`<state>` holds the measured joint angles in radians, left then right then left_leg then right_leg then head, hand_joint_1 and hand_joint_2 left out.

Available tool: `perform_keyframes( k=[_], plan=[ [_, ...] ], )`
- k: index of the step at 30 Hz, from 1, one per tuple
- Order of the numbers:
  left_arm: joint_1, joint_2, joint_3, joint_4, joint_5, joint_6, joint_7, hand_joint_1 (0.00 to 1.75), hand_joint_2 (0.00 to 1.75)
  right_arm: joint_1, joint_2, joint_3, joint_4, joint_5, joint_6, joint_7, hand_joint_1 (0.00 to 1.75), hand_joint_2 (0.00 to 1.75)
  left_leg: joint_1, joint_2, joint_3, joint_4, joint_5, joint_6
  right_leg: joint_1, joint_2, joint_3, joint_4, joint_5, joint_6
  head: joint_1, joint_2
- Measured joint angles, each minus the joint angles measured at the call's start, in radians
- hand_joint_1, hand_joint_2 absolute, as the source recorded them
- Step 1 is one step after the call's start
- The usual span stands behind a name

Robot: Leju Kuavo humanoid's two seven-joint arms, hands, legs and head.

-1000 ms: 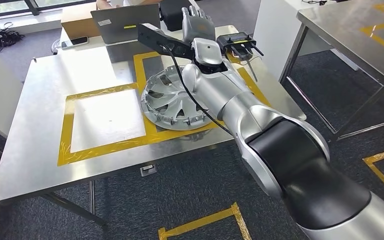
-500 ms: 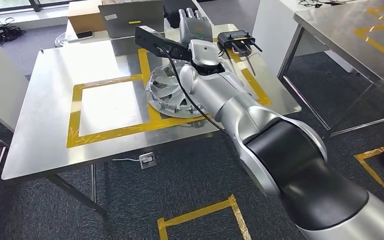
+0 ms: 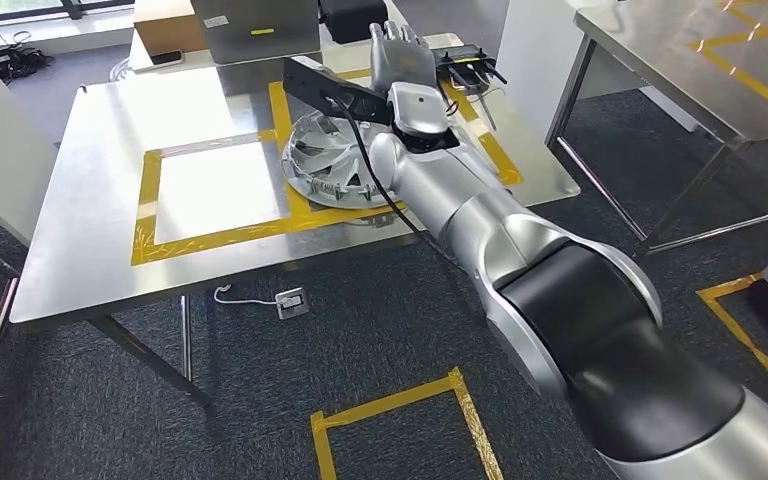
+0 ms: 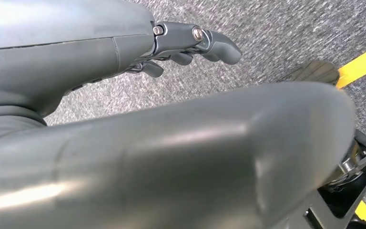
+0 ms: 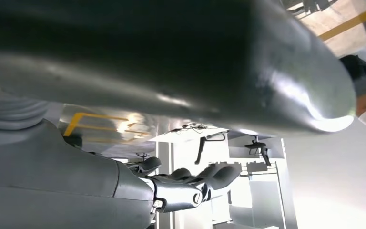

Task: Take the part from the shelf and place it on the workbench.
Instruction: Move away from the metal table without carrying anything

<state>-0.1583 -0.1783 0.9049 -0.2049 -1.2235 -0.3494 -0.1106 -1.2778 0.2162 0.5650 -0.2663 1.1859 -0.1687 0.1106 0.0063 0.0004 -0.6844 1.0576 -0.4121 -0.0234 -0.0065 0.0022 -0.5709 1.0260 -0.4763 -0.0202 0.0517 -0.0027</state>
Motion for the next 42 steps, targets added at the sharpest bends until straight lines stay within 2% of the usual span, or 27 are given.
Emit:
perform_keyframes(
  k=[3, 4, 6, 8, 10, 11, 13, 14, 16, 18, 19, 20, 21, 23, 25, 26, 27, 29, 31, 33, 34, 35, 37, 38, 39, 40, 42],
  plan=[
    [0.000, 0.000, 0.000, 0.000, -0.002, 0.000, -0.003, 0.00, 0.00, 0.000, 0.002, 0.000, 0.000, 0.001, 0.000, 0.000, 0.00, 0.00, 0.003, -0.001, -0.045, 0.160, -0.135, -0.011, -0.003, -0.002, -0.037, -0.004, 0.036, -0.010, -0.002, 0.000],
    [0.000, 0.000, 0.000, 0.000, -0.003, 0.000, -0.004, 0.00, 0.00, 0.001, 0.002, 0.000, 0.000, 0.001, 0.000, 0.000, 0.00, 0.00, 0.004, -0.001, -0.052, 0.215, -0.158, -0.014, -0.003, -0.002, -0.051, -0.003, 0.046, -0.009, -0.002, 0.000],
    [0.000, 0.000, 0.000, 0.000, -0.003, 0.000, -0.006, 0.00, 0.00, 0.003, 0.001, 0.000, 0.000, 0.002, 0.000, -0.001, 0.00, 0.00, 0.006, 0.000, -0.030, 0.249, -0.139, -0.017, -0.003, -0.002, -0.080, 0.000, 0.068, -0.006, -0.002, 0.000],
    [-0.001, 0.000, 0.000, 0.000, -0.003, 0.000, -0.006, 0.00, 0.00, 0.004, 0.001, 0.000, 0.000, 0.003, 0.000, -0.002, 0.00, 0.00, 0.008, 0.000, 0.053, 0.156, -0.101, -0.017, -0.005, -0.002, -0.108, 0.006, 0.089, 0.002, -0.002, 0.000],
    [-0.002, 0.000, 0.000, -0.001, -0.003, 0.000, -0.007, 0.00, 0.00, 0.002, 0.001, 0.000, -0.001, 0.005, -0.001, -0.004, 0.00, 0.00, 0.005, -0.003, 0.137, 0.033, -0.113, -0.010, -0.004, -0.002, -0.125, 0.011, 0.106, 0.014, 0.000, 0.000],
    [-0.003, 0.000, 0.000, -0.001, -0.003, 0.000, -0.007, 0.00, 0.00, 0.002, 0.001, 0.000, -0.001, 0.006, -0.002, -0.005, 0.00, 0.00, 0.002, -0.005, 0.155, 0.000, -0.126, -0.004, -0.004, -0.002, -0.128, 0.010, 0.116, 0.021, 0.000, 0.000],
    [-0.001, 0.000, 0.000, -0.001, -0.003, 0.000, -0.007, 0.00, 0.00, 0.002, 0.000, 0.000, -0.001, 0.007, -0.002, -0.006, 0.00, 0.00, -0.002, -0.007, 0.149, -0.012, -0.116, 0.015, -0.005, -0.002, -0.129, 0.000, 0.135, 0.035, 0.000, 0.000],
    [-0.001, 0.000, 0.000, -0.001, -0.003, 0.000, -0.006, 0.00, 0.00, 0.003, -0.002, 0.000, -0.001, 0.007, -0.002, -0.006, 0.00, 0.00, -0.002, -0.006, 0.143, -0.014, -0.106, 0.024, -0.006, -0.001, -0.134, 0.002, 0.131, 0.041, -0.001, 0.000],
    [-0.002, -0.001, 0.000, -0.001, -0.003, 0.000, -0.005, 0.00, 0.00, 0.004, -0.007, 0.000, 0.000, 0.008, -0.001, -0.006, 0.00, 0.00, 0.001, -0.002, 0.120, -0.018, -0.078, 0.042, -0.008, 0.000, -0.158, 0.053, 0.065, 0.050, 0.000, 0.000],
    [-0.002, -0.001, 0.000, -0.002, -0.003, 0.000, -0.005, 0.00, 0.00, 0.005, -0.009, 0.000, 0.000, 0.009, -0.001, -0.006, 0.00, 0.00, -0.001, -0.001, 0.087, -0.018, -0.049, 0.050, -0.008, 0.000, -0.193, 0.179, -0.041, 0.054, 0.001, 0.000],
    [-0.001, -0.001, 0.000, -0.002, -0.003, 0.000, -0.005, 0.00, 0.00, 0.006, -0.010, 0.000, 0.000, 0.010, -0.001, -0.006, 0.00, 0.00, -0.002, -0.001, 0.069, -0.018, -0.035, 0.051, -0.007, 0.000, -0.204, 0.245, -0.072, 0.055, 0.001, 0.000],
    [-0.001, -0.001, 0.000, -0.002, -0.003, 0.000, -0.005, 0.00, 0.00, 0.009, -0.010, 0.000, 0.000, 0.010, -0.001, -0.006, 0.00, 0.00, -0.004, -0.001, 0.051, -0.017, -0.021, 0.052, -0.006, 0.000, -0.204, 0.290, -0.079, 0.054, 0.001, 0.000],
    [0.000, -0.001, 0.000, -0.002, -0.003, 0.000, -0.005, 0.00, 0.00, 0.012, -0.010, 0.000, 0.000, 0.010, -0.001, -0.006, 0.00, 0.00, -0.006, -0.001, 0.034, -0.017, -0.008, 0.053, -0.003, 0.000, -0.188, 0.305, -0.065, 0.050, 0.001, 0.000],
    [-0.001, -0.002, 0.000, -0.002, -0.003, 0.000, -0.005, 0.00, 0.00, 0.014, -0.010, 0.000, 0.000, 0.013, -0.002, -0.006, 0.00, 0.00, -0.011, -0.001, 0.006, -0.016, 0.017, 0.053, 0.006, 0.000, -0.099, 0.227, -0.022, 0.031, 0.001, 0.000],
    [-0.001, -0.005, 0.000, -0.002, -0.003, 0.000, -0.006, 0.00, 0.00, 0.011, -0.008, 0.000, -0.004, 0.015, -0.005, -0.006, 0.00, 0.00, -0.014, -0.001, -0.010, -0.017, 0.038, 0.047, 0.018, -0.003, 0.011, 0.083, -0.037, 0.006, 0.000, 0.000],
    [-0.001, -0.007, -0.001, -0.003, -0.003, 0.000, -0.006, 0.00, 0.00, 0.008, -0.007, 0.000, -0.006, 0.016, -0.007, -0.007, 0.00, 0.00, -0.013, -0.001, -0.012, -0.020, 0.047, 0.042, 0.023, -0.004, 0.041, 0.033, -0.052, -0.001, 0.001, 0.000],
    [-0.001, -0.008, -0.001, -0.003, -0.003, 0.000, -0.006, 0.00, 0.00, 0.006, -0.007, 0.000, -0.008, 0.017, -0.008, -0.007, 0.00, 0.00, -0.010, 0.000, -0.012, -0.024, 0.057, 0.035, 0.026, -0.005, 0.053, 0.004, -0.060, -0.005, 0.003, 0.000],
    [-0.001, -0.008, -0.001, -0.003, -0.003, 0.000, -0.007, 0.00, 0.00, 0.003, -0.006, 0.000, -0.008, 0.019, -0.008, -0.008, 0.00, 0.00, -0.007, 0.000, -0.012, -0.035, 0.071, 0.023, 0.026, -0.006, 0.046, -0.014, -0.035, -0.009, 0.006, 0.000],
    [0.000, -0.007, -0.001, -0.004, -0.004, 0.000, -0.007, 0.00, 0.00, 0.004, -0.004, 0.000, -0.008, 0.020, -0.007, -0.008, 0.00, 0.00, -0.008, -0.002, -0.028, -0.005, 0.020, 0.012, 0.017, -0.010, 0.032, -0.030, -0.002, -0.015, 0.003, 0.000],
    [0.000, -0.005, -0.001, -0.004, -0.005, 0.000, -0.007, 0.00, 0.00, 0.004, -0.002, 0.000, -0.008, 0.022, -0.007, -0.008, 0.00, 0.00, -0.003, -0.003, -0.055, 0.104, -0.085, 0.000, 0.010, -0.011, 0.004, -0.034, 0.029, -0.017, 0.000, 0.000],
    [0.000, -0.005, -0.001, -0.004, -0.005, 0.000, -0.007, 0.00, 0.00, 0.005, -0.002, 0.000, -0.008, 0.023, -0.007, -0.008, 0.00, 0.00, 0.000, -0.003, -0.065, 0.171, -0.122, -0.007, 0.007, -0.011, -0.013, -0.033, 0.043, -0.015, 0.000, 0.000],
    [0.000, -0.004, -0.001, -0.004, -0.006, 0.000, -0.007, 0.00, 0.00, 0.007, -0.002, 0.000, -0.008, 0.024, -0.007, -0.008, 0.00, 0.00, 0.004, -0.002, -0.067, 0.225, -0.134, -0.013, 0.005, -0.011, -0.031, -0.032, 0.056, -0.012, -0.001, 0.000],
    [0.000, -0.002, -0.001, -0.005, -0.006, 0.000, -0.007, 0.00, 0.00, 0.011, -0.002, 0.000, -0.008, 0.025, -0.007, -0.008, 0.00, 0.00, 0.011, -0.002, -0.034, 0.246, -0.098, -0.024, -0.002, -0.012, -0.068, -0.024, 0.079, -0.004, 0.000, 0.000],
    [-0.001, -0.001, -0.001, -0.005, -0.006, 0.000, -0.006, 0.00, 0.00, 0.011, -0.003, 0.000, -0.008, 0.026, -0.007, -0.008, 0.00, 0.00, 0.016, -0.002, 0.009, 0.206, -0.075, -0.029, -0.006, -0.012, -0.085, -0.016, 0.089, 0.002, -0.001, 0.000],
    [-0.002, 0.000, -0.002, -0.005, -0.007, 0.000, -0.006, 0.00, 0.00, 0.011, -0.003, 0.000, -0.009, 0.026, -0.007, -0.008, 0.00, 0.00, 0.019, -0.002, 0.064, 0.142, -0.075, -0.035, -0.008, -0.012, -0.102, -0.008, 0.097, 0.009, -0.001, 0.000],
    [-0.004, 0.000, -0.002, -0.006, -0.007, 0.000, -0.006, 0.00, 0.00, 0.010, -0.003, -0.001, -0.009, 0.027, -0.007, -0.008, 0.00, 0.00, 0.019, -0.004, 0.112, 0.079, -0.088, -0.033, -0.009, -0.012, -0.115, 0.001, 0.104, 0.017, 0.000, 0.000],
    [-0.005, 0.000, -0.002, -0.006, -0.007, 0.000, -0.005, 0.00, 0.00, 0.009, -0.004, -0.003, -0.010, 0.028, -0.008, -0.008, 0.00, 0.00, 0.015, -0.008, 0.158, 0.001, -0.124, -0.018, -0.008, -0.013, -0.128, 0.009, 0.120, 0.031, 0.002, 0.000]
  ],
)
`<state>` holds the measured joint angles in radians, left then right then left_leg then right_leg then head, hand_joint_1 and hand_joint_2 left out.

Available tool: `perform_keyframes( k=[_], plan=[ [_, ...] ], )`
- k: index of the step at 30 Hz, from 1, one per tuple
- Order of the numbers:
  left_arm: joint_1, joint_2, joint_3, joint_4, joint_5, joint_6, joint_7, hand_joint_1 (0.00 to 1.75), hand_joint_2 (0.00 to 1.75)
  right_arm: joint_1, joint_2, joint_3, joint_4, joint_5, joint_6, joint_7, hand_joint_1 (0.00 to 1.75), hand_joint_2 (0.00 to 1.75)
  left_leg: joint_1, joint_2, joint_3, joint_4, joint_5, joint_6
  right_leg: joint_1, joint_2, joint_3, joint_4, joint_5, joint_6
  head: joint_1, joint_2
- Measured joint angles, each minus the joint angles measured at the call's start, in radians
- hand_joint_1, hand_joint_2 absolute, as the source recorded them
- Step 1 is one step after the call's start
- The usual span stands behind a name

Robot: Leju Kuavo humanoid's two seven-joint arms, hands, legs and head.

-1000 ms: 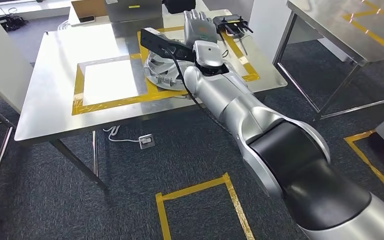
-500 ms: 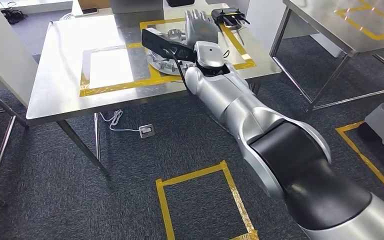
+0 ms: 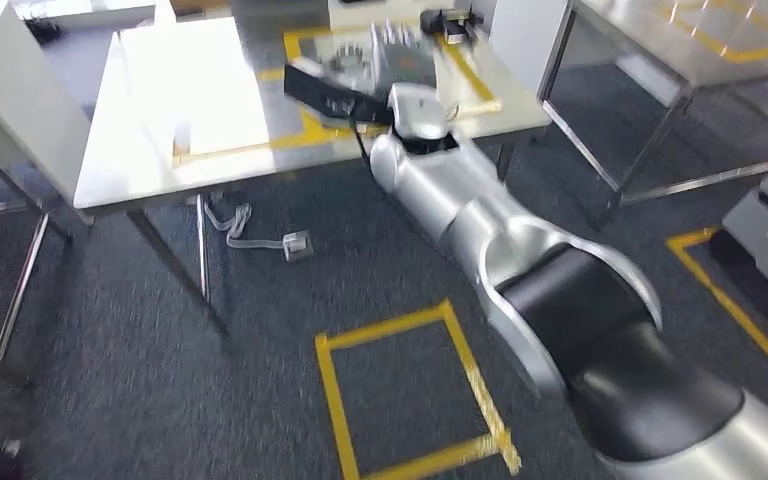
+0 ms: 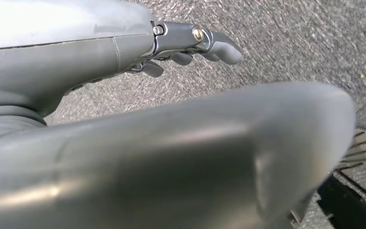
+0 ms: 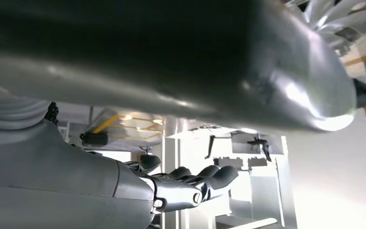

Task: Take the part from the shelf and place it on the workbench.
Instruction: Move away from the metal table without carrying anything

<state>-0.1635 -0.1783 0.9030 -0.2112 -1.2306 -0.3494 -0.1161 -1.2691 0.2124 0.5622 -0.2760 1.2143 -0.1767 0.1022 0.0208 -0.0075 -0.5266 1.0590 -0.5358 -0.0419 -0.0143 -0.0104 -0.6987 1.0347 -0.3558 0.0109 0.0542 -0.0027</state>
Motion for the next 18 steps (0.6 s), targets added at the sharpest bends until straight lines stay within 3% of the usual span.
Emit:
perform_keyframes(
  k=[2, 3, 5, 7, 8, 9, 10, 12, 14, 16, 18],
  plan=[
    [0.001, 0.000, 0.000, 0.000, 0.000, 0.000, 0.001, 0.00, 0.00, 0.002, -0.002, -0.002, 0.001, 0.002, 0.000, 0.000, 0.00, 0.00, -0.003, 0.000, -0.013, -0.008, 0.009, 0.024, -0.003, 0.001, -0.004, -0.005, 0.015, 0.013, 0.001, 0.000],
    [0.001, 0.000, 0.000, 0.000, 0.000, 0.000, 0.001, 0.00, 0.00, 0.004, -0.004, -0.002, 0.001, 0.003, 0.001, 0.000, 0.00, 0.00, -0.003, 0.001, -0.021, -0.008, 0.020, 0.036, -0.005, 0.002, -0.010, 0.001, 0.004, 0.019, 0.002, 0.000],
    [0.001, 0.001, 0.000, 0.000, 0.000, 0.000, 0.001, 0.00, 0.00, 0.007, -0.010, -0.004, 0.002, 0.005, 0.002, 0.000, 0.00, 0.00, -0.001, 0.004, -0.047, -0.011, 0.048, 0.052, -0.006, 0.004, -0.038, 0.071, -0.078, 0.026, 0.003, 0.000],
    [0.002, 0.001, 0.000, -0.001, 0.000, 0.000, 0.001, 0.00, 0.00, 0.009, -0.011, -0.006, 0.002, 0.007, 0.002, -0.001, 0.00, 0.00, -0.003, 0.005, -0.081, -0.011, 0.076, 0.059, -0.004, 0.006, -0.073, 0.207, -0.176, 0.029, 0.004, 0.000],
    [0.002, 0.001, 0.000, -0.001, 0.000, 0.000, 0.001, 0.00, 0.00, 0.011, -0.012, -0.006, 0.002, 0.009, 0.002, -0.002, 0.00, 0.00, -0.005, 0.005, -0.098, -0.010, 0.089, 0.060, -0.002, 0.007, -0.081, 0.265, -0.196, 0.028, 0.004, 0.000],
    [0.002, 0.001, 0.000, -0.001, 0.000, 0.000, 0.002, 0.00, 0.00, 0.015, -0.012, -0.007, 0.002, 0.010, 0.003, -0.003, 0.00, 0.00, -0.006, 0.005, -0.114, -0.010, 0.101, 0.060, -0.001, 0.007, -0.074, 0.297, -0.193, 0.026, 0.004, 0.000],
    [0.002, 0.001, 0.000, -0.001, 0.000, 0.000, 0.002, 0.00, 0.00, 0.017, -0.012, -0.008, 0.002, 0.011, 0.003, -0.004, 0.00, 0.00, -0.008, 0.005, -0.129, -0.009, 0.113, 0.059, 0.001, 0.008, -0.050, 0.293, -0.173, 0.021, 0.004, 0.000],
    [0.002, 0.000, 0.000, -0.001, 0.000, 0.000, 0.002, 0.00, 0.00, 0.018, -0.012, -0.010, 0.001, 0.013, 0.002, -0.006, 0.00, 0.00, -0.010, 0.005, -0.153, -0.009, 0.135, 0.057, 0.009, 0.009, 0.047, 0.186, -0.142, 0.004, 0.004, 0.000],
    [0.002, -0.002, 0.000, -0.001, 0.000, 0.000, 0.001, 0.00, 0.00, 0.014, -0.009, -0.010, 0.000, 0.014, 0.002, -0.008, 0.00, 0.00, -0.011, 0.005, -0.164, -0.011, 0.155, 0.049, 0.019, 0.010, 0.139, 0.051, -0.158, -0.013, 0.004, 0.000],
    [0.001, -0.004, 0.000, -0.001, 0.000, 0.000, 0.001, 0.00, 0.00, 0.010, -0.007, -0.011, -0.001, 0.014, 0.001, -0.010, 0.00, 0.00, -0.009, 0.005, -0.164, -0.022, 0.175, 0.034, 0.025, 0.010, 0.164, -0.003, -0.168, -0.022, 0.006, 0.000],
    [0.002, -0.004, 0.000, -0.001, 0.000, 0.000, 0.001, 0.00, 0.00, 0.009, -0.005, -0.011, -0.001, 0.014, 0.001, -0.012, 0.00, 0.00, -0.008, 0.005, -0.169, -0.029, 0.181, 0.022, 0.020, 0.009, 0.157, -0.017, -0.147, -0.031, 0.007, 0.000]
  ],
)
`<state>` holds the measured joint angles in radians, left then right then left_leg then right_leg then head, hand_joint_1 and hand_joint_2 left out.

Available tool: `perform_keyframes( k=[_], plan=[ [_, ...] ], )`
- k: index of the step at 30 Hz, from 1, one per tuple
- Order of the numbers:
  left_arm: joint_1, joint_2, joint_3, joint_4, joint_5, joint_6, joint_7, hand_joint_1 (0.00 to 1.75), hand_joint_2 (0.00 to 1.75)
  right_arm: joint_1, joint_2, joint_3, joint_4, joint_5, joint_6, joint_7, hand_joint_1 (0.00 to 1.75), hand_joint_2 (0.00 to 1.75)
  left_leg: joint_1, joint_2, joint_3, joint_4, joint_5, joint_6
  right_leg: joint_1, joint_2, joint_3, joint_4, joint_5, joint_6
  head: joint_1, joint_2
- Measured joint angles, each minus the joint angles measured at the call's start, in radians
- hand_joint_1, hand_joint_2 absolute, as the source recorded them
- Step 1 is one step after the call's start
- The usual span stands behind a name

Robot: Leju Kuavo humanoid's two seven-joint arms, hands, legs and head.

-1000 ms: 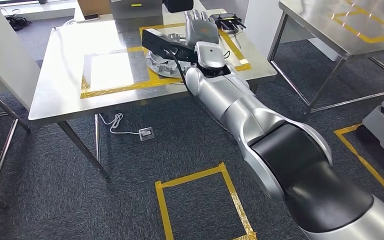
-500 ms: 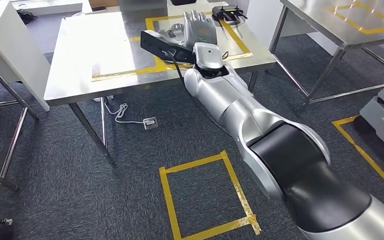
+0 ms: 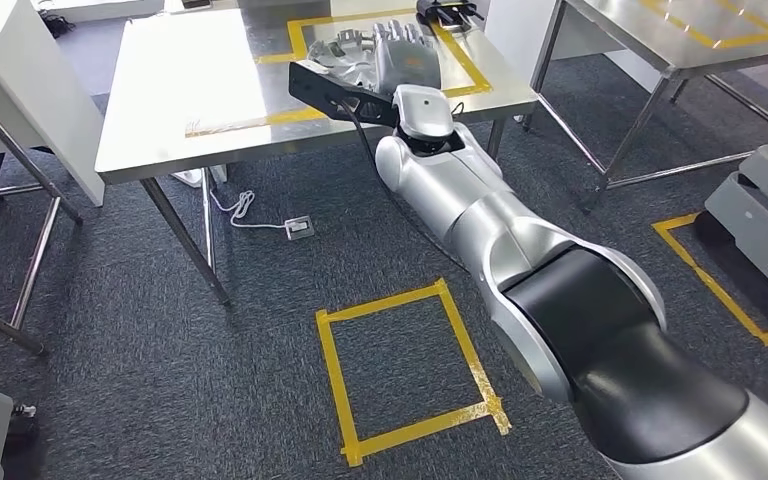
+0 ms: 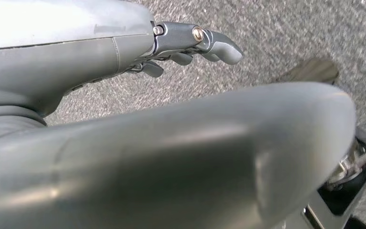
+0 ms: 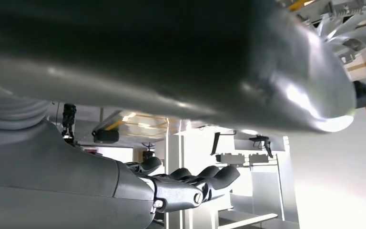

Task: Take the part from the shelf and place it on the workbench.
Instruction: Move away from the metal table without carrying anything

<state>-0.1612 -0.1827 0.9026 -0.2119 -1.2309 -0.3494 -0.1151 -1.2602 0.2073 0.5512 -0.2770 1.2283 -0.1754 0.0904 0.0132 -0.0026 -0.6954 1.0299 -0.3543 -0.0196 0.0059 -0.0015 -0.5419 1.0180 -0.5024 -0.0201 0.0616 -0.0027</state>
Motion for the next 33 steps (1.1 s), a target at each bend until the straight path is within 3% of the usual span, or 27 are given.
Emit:
perform_keyframes(
  k=[2, 4, 5, 6, 7, 9, 11, 12, 13, 17, 22, 29, 31, 33],
  plan=[
    [0.002, 0.001, 0.000, 0.000, 0.000, 0.000, 0.000, 0.00, 0.00, 0.001, 0.004, 0.000, 0.000, 0.000, 0.001, 0.000, 0.00, 0.00, 0.000, -0.001, -0.021, 0.047, -0.060, -0.009, -0.008, -0.003, -0.013, -0.014, 0.027, -0.011, -0.003, 0.000],
    [0.002, 0.002, 0.000, 0.000, 0.001, 0.000, -0.002, 0.00, 0.00, 0.002, 0.006, 0.000, 0.000, 0.000, 0.001, 0.000, 0.00, 0.00, 0.001, -0.001, -0.051, 0.166, -0.153, -0.018, -0.009, -0.003, -0.037, -0.015, 0.050, -0.016, -0.006, 0.000],
    [0.002, 0.002, 0.000, 0.000, 0.002, 0.000, -0.003, 0.00, 0.00, 0.005, 0.007, 0.000, 0.000, 0.000, 0.002, 0.000, 0.00, 0.00, 0.002, -0.001, -0.060, 0.224, -0.176, -0.023, -0.009, -0.004, -0.050, -0.014, 0.060, -0.015, -0.006, 0.000],
    [0.003, 0.003, 0.000, 0.000, 0.002, 0.000, -0.003, 0.00, 0.00, 0.008, 0.007, 0.000, 0.000, 0.000, 0.002, 0.000, 0.00, 0.00, 0.002, -0.001, -0.060, 0.260, -0.178, -0.026, -0.009, -0.004, -0.062, -0.013, 0.069, -0.014, -0.006, 0.000],
    [0.003, 0.004, 0.000, 0.000, 0.002, 0.000, -0.004, 0.00, 0.00, 0.011, 0.007, 0.000, 0.000, 0.000, 0.002, 0.000, 0.00, 0.00, 0.002, 0.000, -0.043, 0.263, -0.161, -0.027, -0.010, -0.004, -0.073, -0.011, 0.077, -0.012, -0.006, 0.000],
    [0.003, 0.005, 0.000, 0.000, 0.002, 0.000, -0.004, 0.00, 0.00, 0.015, 0.007, -0.001, 0.000, 0.000, 0.001, 0.000, 0.00, 0.00, 0.003, 0.000, 0.037, 0.167, -0.124, -0.027, -0.011, -0.005, -0.093, -0.005, 0.090, -0.005, -0.006, 0.000],
    [0.003, 0.006, 0.000, 0.000, 0.002, 0.000, -0.004, 0.00, 0.00, 0.015, 0.006, -0.003, 0.000, -0.002, -0.001, 0.000, 0.00, 0.00, -0.001, -0.001, 0.121, 0.046, -0.129, -0.019, -0.010, -0.006, -0.108, 0.003, 0.099, 0.005, -0.006, 0.000],
    [0.003, 0.006, 0.000, 0.000, 0.002, 0.000, -0.003, 0.00, 0.00, 0.015, 0.006, -0.004, 0.000, -0.004, -0.003, -0.001, 0.00, 0.00, -0.004, -0.002, 0.139, 0.015, -0.139, -0.013, -0.009, -0.006, -0.112, 0.005, 0.104, 0.010, -0.006, 0.000],
    [0.003, 0.006, 0.000, 0.000, 0.002, 0.000, -0.002, 0.00, 0.00, 0.016, 0.005, -0.006, 0.000, -0.007, -0.004, -0.002, 0.00, 0.00, -0.005, -0.003, 0.145, 0.003, -0.143, -0.006, -0.008, -0.007, -0.115, 0.006, 0.107, 0.013, -0.006, 0.000],
    [0.004, 0.006, 0.000, 0.000, 0.002, 0.000, 0.002, 0.00, 0.00, 0.018, 0.004, -0.026, 0.000, -0.021, -0.007, -0.004, 0.00, 0.00, -0.007, -0.003, 0.136, -0.001, -0.133, 0.010, -0.005, -0.007, -0.119, -0.003, 0.122, -0.010, -0.006, 0.000],
    [0.005, 0.006, 0.000, 0.000, 0.002, 0.000, 0.007, 0.00, 0.00, 0.018, -0.006, -0.048, 0.000, -0.018, -0.021, 0.009, 0.00, 0.00, -0.008, -0.002, 0.127, 0.000, -0.124, 0.020, -0.006, -0.007, -0.119, -0.018, 0.141, 0.013, -0.006, 0.000],
    [0.005, 0.006, -0.002, 0.000, 0.000, 0.000, 0.008, 0.00, 0.00, 0.022, -0.021, -0.066, 0.000, 0.011, -0.023, 0.002, 0.00, 0.00, -0.012, -0.001, 0.122, 0.002, -0.122, 0.023, -0.009, -0.007, -0.121, -0.022, 0.147, 0.024, -0.006, 0.000],
    [0.004, 0.006, -0.003, 0.000, -0.001, 0.000, 0.007, 0.00, 0.00, 0.022, -0.022, -0.066, 0.000, 0.027, -0.018, 0.008, 0.00, 0.00, -0.011, -0.001, 0.123, -0.008, -0.115, 0.031, -0.011, -0.009, -0.119, -0.029, 0.151, 0.035, -0.006, 0.000],
    [0.003, 0.005, -0.006, 0.000, -0.001, 0.000, 0.006, 0.00, 0.00, 0.021, -0.022, -0.066, 0.000, 0.043, -0.015, 0.017, 0.00, 0.00, -0.004, -0.002, 0.130, -0.029, -0.099, 0.041, -0.012, -0.007, -0.129, -0.010, 0.129, 0.045, -0.006, 0.000]
  ],
)
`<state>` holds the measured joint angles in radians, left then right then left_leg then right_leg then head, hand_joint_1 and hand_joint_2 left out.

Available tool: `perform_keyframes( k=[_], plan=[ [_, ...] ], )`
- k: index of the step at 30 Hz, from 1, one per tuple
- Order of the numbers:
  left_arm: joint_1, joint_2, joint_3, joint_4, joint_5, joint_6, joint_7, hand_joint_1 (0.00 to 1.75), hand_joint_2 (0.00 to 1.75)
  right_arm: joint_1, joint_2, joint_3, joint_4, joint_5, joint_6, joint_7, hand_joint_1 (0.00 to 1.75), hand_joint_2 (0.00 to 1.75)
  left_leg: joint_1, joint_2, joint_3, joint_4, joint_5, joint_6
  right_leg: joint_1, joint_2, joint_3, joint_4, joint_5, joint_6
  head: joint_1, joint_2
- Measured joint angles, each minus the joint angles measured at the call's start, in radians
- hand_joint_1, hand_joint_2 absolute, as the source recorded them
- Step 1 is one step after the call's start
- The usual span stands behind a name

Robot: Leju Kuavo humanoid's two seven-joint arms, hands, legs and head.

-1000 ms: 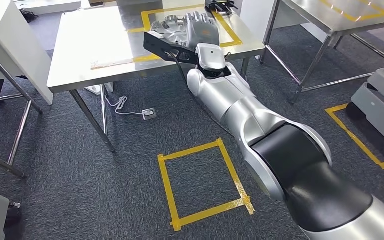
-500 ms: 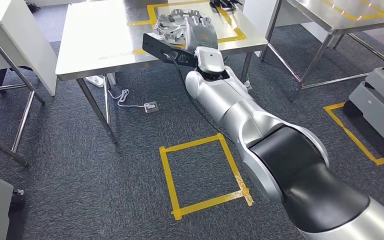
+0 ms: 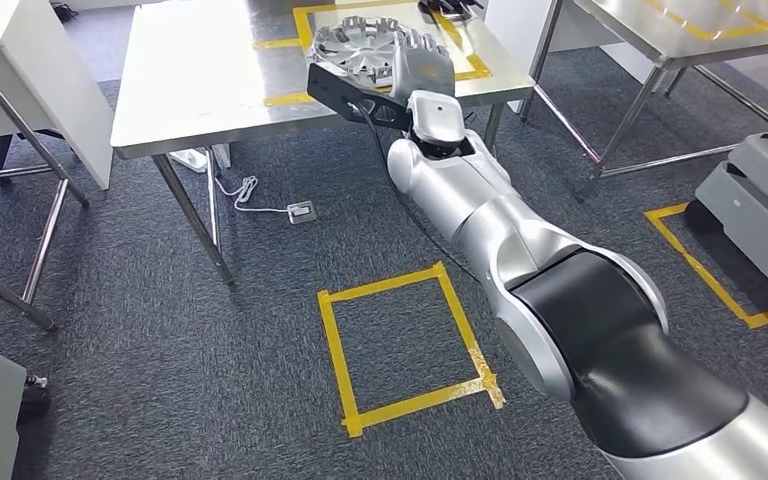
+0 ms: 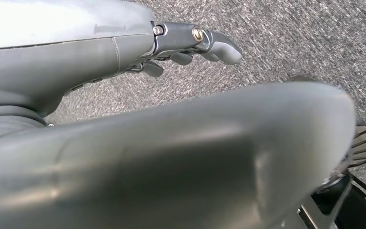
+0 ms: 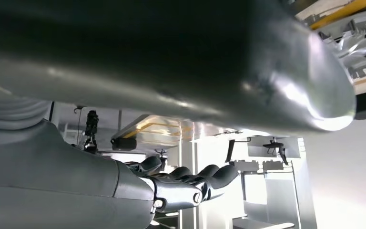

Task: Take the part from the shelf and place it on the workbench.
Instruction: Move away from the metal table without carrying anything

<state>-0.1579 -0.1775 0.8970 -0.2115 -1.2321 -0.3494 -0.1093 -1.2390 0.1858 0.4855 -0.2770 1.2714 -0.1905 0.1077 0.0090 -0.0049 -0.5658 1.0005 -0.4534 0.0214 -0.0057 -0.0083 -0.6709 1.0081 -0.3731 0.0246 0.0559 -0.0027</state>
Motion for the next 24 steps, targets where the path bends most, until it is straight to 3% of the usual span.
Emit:
perform_keyframes(
  k=[1, 3, 5, 6, 8, 10, 11, 13, 15, 17, 19, 20, 21, 22, 24],
  plan=[
    [0.000, 0.000, -0.001, 0.000, 0.000, 0.000, -0.001, 0.00, 0.00, 0.000, 0.000, 0.000, 0.000, 0.007, 0.000, 0.006, 0.00, 0.00, 0.004, -0.001, 0.004, -0.008, 0.007, 0.003, -0.001, 0.003, -0.018, 0.042, -0.029, 0.002, 0.000, 0.000],
    [0.000, 0.000, -0.002, 0.000, 0.001, 0.000, -0.004, 0.00, 0.00, 0.005, 0.000, 0.000, 0.000, 0.016, 0.000, 0.015, 0.00, 0.00, 0.006, -0.007, 0.001, -0.011, 0.011, 0.003, -0.006, 0.006, -0.071, 0.181, -0.102, 0.005, 0.000, 0.000],
    [0.001, 0.000, -0.002, 0.000, 0.002, 0.000, -0.007, 0.00, 0.00, 0.016, 0.000, 0.000, 0.001, 0.019, 0.000, 0.018, 0.00, 0.00, 0.012, -0.021, -0.004, -0.006, 0.012, -0.004, -0.014, 0.007, -0.104, 0.276, -0.134, 0.011, 0.000, 0.000],
    [0.001, 0.000, -0.002, 0.000, 0.003, 0.000, -0.008, 0.00, 0.00, 0.020, -0.001, 0.000, 0.001, 0.020, 0.000, 0.019, 0.00, 0.00, 0.018, -0.030, -0.007, -0.002, 0.012, -0.010, -0.020, 0.008, -0.092, 0.267, -0.124, 0.015, 0.000, 0.000],
    [0.002, 0.000, -0.002, 0.000, 0.003, 0.000, -0.008, 0.00, 0.00, 0.023, -0.002, 0.000, 0.002, 0.021, 0.000, 0.020, 0.00, 0.00, 0.029, -0.050, -0.017, 0.012, 0.007, -0.029, -0.035, 0.026, -0.020, 0.144, -0.081, 0.028, 0.000, 0.000],
    [0.001, 0.001, -0.002, -0.001, 0.003, 0.000, -0.008, 0.00, 0.00, 0.023, -0.002, 0.000, 0.002, 0.023, 0.001, 0.019, 0.00, 0.00, 0.033, -0.068, -0.030, 0.029, 0.000, -0.052, -0.043, 0.056, 0.035, 0.047, -0.063, 0.032, 0.000, 0.000],
    [0.001, 0.002, -0.002, -0.001, 0.003, 0.000, -0.007, 0.00, 0.00, 0.024, -0.003, 0.000, 0.002, 0.024, 0.002, 0.020, 0.00, 0.00, 0.033, -0.076, -0.035, 0.032, 0.000, -0.062, -0.042, 0.063, 0.042, 0.033, -0.068, 0.027, 0.000, 0.000],
    [0.004, 0.002, -0.002, -0.001, 0.003, 0.000, -0.007, 0.00, 0.00, 0.028, -0.002, 0.000, 0.002, 0.026, 0.003, 0.021, 0.00, 0.00, 0.036, -0.090, -0.042, 0.026, 0.005, -0.078, -0.037, 0.046, 0.038, 0.042, -0.069, 0.006, -0.001, 0.000],
    [0.007, 0.002, -0.002, -0.001, 0.004, 0.000, -0.006, 0.00, 0.00, 0.028, 0.001, 0.000, 0.002, 0.028, 0.004, 0.021, 0.00, 0.00, 0.036, -0.066, -0.054, 0.043, -0.005, -0.086, -0.035, 0.029, 0.036, 0.042, -0.067, -0.014, -0.004, 0.000],
    [0.007, 0.002, -0.002, -0.001, 0.005, 0.000, -0.006, 0.00, 0.00, 0.028, 0.005, 0.000, 0.002, 0.029, 0.004, 0.021, 0.00, 0.00, 0.031, -0.020, -0.096, 0.137, -0.057, -0.084, -0.030, 0.010, 0.036, 0.039, -0.065, -0.029, -0.008, 0.000],
    [0.006, 0.002, -0.002, 0.000, 0.006, 0.000, -0.006, 0.00, 0.00, 0.031, 0.005, 0.000, 0.002, 0.029, 0.007, 0.021, 0.00, 0.00, 0.025, -0.003, -0.155, 0.271, -0.116, -0.080, -0.020, -0.013, 0.034, 0.039, -0.064, -0.037, -0.010, 0.000],
    [0.007, 0.002, -0.002, 0.000, 0.006, 0.000, -0.006, 0.00, 0.00, 0.033, 0.004, 0.000, 0.002, 0.029, 0.009, 0.021, 0.00, 0.00, 0.023, -0.002, -0.170, 0.310, -0.127, -0.077, -0.015, -0.025, 0.033, 0.039, -0.064, -0.040, -0.010, 0.000],
    [0.007, 0.002, -0.002, 0.000, 0.006, 0.000, -0.006, 0.00, 0.00, 0.035, 0.004, 0.000, 0.002, 0.029, 0.010, 0.021, 0.00, 0.00, 0.020, 0.000, -0.167, 0.310, -0.119, -0.071, -0.010, -0.036, 0.033, 0.039, -0.064, -0.041, -0.009, 0.000],
    [0.008, 0.002, -0.002, 0.001, 0.006, 0.000, -0.006, 0.00, 0.00, 0.035, 0.004, 0.000, 0.002, 0.030, 0.011, 0.021, 0.00, 0.00, 0.016, 0.004, -0.142, 0.271, -0.096, -0.064, -0.006, -0.048, 0.033, 0.039, -0.063, -0.042, -0.009, 0.000],
    [0.006, 0.002, -0.002, 0.000, 0.006, 0.000, -0.007, 0.00, 0.00, 0.033, 0.004, 0.000, 0.002, 0.031, 0.012, 0.021, 0.00, 0.00, 0.000, 0.044, -0.066, 0.135, -0.045, -0.044, 0.002, -0.072, 0.035, 0.040, -0.063, -0.041, -0.009, 0.000]
  ],
)
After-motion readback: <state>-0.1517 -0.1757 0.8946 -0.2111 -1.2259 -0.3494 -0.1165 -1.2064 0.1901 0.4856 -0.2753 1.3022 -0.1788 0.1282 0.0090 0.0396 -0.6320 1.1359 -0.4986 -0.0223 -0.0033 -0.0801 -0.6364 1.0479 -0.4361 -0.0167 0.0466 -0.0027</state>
